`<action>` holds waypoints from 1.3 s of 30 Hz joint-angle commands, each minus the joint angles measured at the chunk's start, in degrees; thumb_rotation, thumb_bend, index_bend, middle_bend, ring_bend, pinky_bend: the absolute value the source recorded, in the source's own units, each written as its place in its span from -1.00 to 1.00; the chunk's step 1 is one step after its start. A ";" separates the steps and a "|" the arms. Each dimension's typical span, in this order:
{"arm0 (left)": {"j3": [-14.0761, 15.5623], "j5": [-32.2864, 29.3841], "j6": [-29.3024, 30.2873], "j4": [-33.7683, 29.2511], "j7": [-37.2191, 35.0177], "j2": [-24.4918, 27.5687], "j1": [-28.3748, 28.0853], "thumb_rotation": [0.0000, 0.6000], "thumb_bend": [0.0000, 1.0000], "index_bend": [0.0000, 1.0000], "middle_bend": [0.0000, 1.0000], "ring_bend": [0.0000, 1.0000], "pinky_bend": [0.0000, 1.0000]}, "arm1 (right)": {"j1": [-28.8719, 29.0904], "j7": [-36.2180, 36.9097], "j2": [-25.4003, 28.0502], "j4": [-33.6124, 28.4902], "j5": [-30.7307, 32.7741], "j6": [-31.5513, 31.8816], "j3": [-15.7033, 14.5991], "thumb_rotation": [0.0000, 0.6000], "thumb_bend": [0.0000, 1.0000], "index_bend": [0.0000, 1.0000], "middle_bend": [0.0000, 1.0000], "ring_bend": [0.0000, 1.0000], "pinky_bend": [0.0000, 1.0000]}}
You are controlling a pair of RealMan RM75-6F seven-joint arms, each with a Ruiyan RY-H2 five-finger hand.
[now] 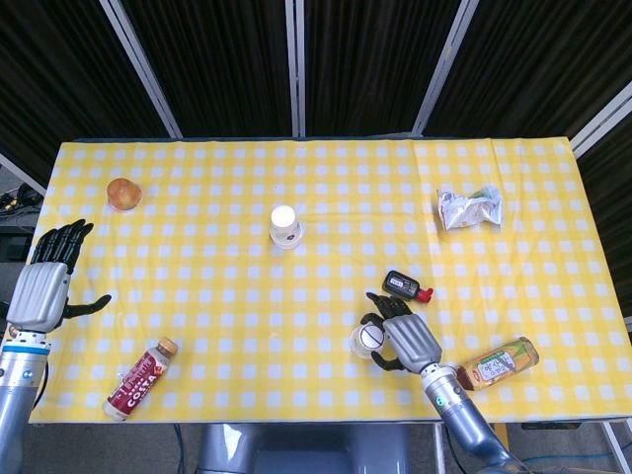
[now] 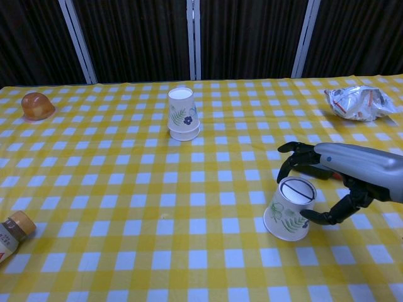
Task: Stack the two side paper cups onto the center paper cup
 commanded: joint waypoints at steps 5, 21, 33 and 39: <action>-0.43 0.40 -0.26 -0.05 0.02 0.02 0.35 1.00 -0.71 -1.00 -1.00 -1.00 -1.00 | 0.09 0.48 0.45 -0.36 -0.06 0.75 0.20 1.00 -0.46 -0.23 -1.00 -1.00 -1.00; -1.37 0.51 -0.89 0.12 0.07 0.03 0.85 1.00 -0.71 -1.00 -1.00 -1.00 -1.00 | 5.99 -0.62 3.56 -3.33 1.73 2.96 11.30 1.00 -0.47 -0.23 -1.00 -1.00 -1.00; -2.19 -0.84 -2.97 1.40 0.94 -0.78 0.38 1.00 -0.71 -1.00 -1.00 -1.00 -1.00 | 18.27 3.45 -5.17 9.48 7.22 -2.05 20.61 1.00 -0.47 -0.21 -1.00 -1.00 -1.00; -2.58 -1.49 -3.44 1.84 1.22 -1.04 0.28 1.00 -0.71 -1.00 -1.00 -1.00 -1.00 | 22.98 4.71 -9.30 16.53 9.11 -4.64 21.84 1.00 -0.47 -0.21 -1.00 -1.00 -1.00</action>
